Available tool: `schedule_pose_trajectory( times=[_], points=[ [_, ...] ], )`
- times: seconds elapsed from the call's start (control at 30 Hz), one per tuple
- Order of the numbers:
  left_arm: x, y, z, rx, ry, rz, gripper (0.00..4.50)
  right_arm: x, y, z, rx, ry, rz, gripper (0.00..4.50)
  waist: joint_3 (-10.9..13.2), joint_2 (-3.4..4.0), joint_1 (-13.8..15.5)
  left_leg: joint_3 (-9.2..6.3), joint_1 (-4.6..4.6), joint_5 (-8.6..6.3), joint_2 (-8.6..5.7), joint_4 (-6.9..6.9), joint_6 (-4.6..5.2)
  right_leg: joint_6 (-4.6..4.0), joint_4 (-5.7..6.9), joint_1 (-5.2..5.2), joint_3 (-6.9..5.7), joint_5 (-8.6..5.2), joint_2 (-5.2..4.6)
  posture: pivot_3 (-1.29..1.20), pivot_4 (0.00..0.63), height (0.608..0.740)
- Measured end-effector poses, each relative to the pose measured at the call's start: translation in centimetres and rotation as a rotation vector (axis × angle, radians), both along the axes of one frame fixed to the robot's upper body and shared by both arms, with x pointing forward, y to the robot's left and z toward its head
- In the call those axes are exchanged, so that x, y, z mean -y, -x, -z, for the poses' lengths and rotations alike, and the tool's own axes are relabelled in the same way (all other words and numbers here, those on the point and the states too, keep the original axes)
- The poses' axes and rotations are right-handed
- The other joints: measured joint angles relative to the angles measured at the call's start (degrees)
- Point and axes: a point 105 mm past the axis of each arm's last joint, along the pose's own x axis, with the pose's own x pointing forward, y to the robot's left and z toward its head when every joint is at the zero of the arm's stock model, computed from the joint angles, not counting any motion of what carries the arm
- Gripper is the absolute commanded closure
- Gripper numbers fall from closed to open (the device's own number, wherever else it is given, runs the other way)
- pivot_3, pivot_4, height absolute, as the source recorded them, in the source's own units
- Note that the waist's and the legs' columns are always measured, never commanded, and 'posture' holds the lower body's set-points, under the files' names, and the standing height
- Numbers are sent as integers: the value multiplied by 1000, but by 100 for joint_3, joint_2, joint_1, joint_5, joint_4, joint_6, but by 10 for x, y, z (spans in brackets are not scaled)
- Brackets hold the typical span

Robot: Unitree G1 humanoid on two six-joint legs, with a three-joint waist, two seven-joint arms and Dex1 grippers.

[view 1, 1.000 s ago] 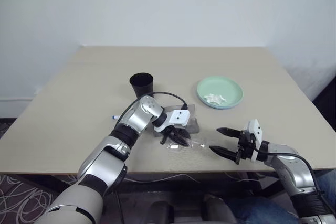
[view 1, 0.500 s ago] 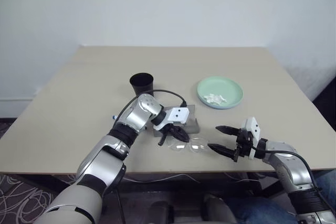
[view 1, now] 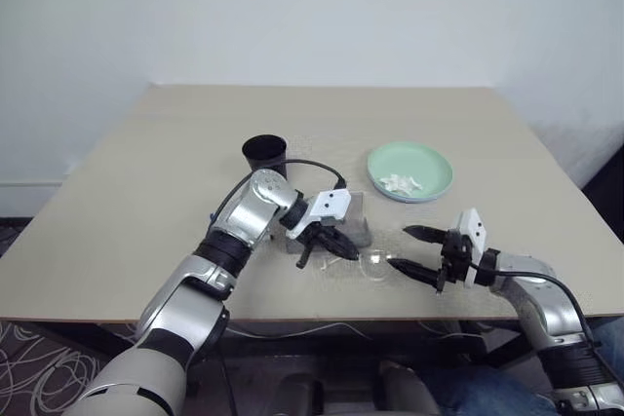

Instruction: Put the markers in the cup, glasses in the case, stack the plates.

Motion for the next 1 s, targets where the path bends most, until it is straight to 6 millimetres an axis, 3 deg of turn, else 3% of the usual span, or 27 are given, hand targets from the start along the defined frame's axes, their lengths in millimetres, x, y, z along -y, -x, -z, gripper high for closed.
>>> schedule_pose_trajectory(
  times=[0.13, 0.37, 0.6, 0.7, 1.0],
  points=[
    [0, -7, -10, 43, 7, -8, 4468, 1, -4, -3, 9, -12, -5, 3, 1, -1, 1, 0, -1, 0, 0, 0, 0, 1, -1, 0, 0, 1, 1, 0, 0, 721],
    [-25, -48, -38, 237, -23, -145, 4468, 11, -5, -5, 8, 9, 0, 3, 1, -2, 1, 1, 0, -1, -1, -1, 1, 5, -4, 1, 0, 3, 1, 0, 0, 721],
    [-43, -71, -36, 344, -98, -230, 4468, 9, -1, -2, -3, -1, -5, 3, 2, -4, 2, 3, -4, -3, -3, -1, 6, 12, -7, 0, 1, 6, 0, 0, 0, 721],
    [-48, -75, -27, 365, -142, -250, 4468, 7, 0, 1, -9, -5, -7, 3, 2, -4, 2, 6, -4, -4, -4, -1, 6, 13, -7, 0, 1, 7, -1, 0, 0, 721],
    [-37, -74, -11, 382, -166, -224, 4468, 2, 4, 4, -15, -21, -6, 3, -1, -12, 5, 8, -5, -6, -7, 0, 10, 18, -8, 1, 2, 9, -5, 0, 0, 721]
  ],
)
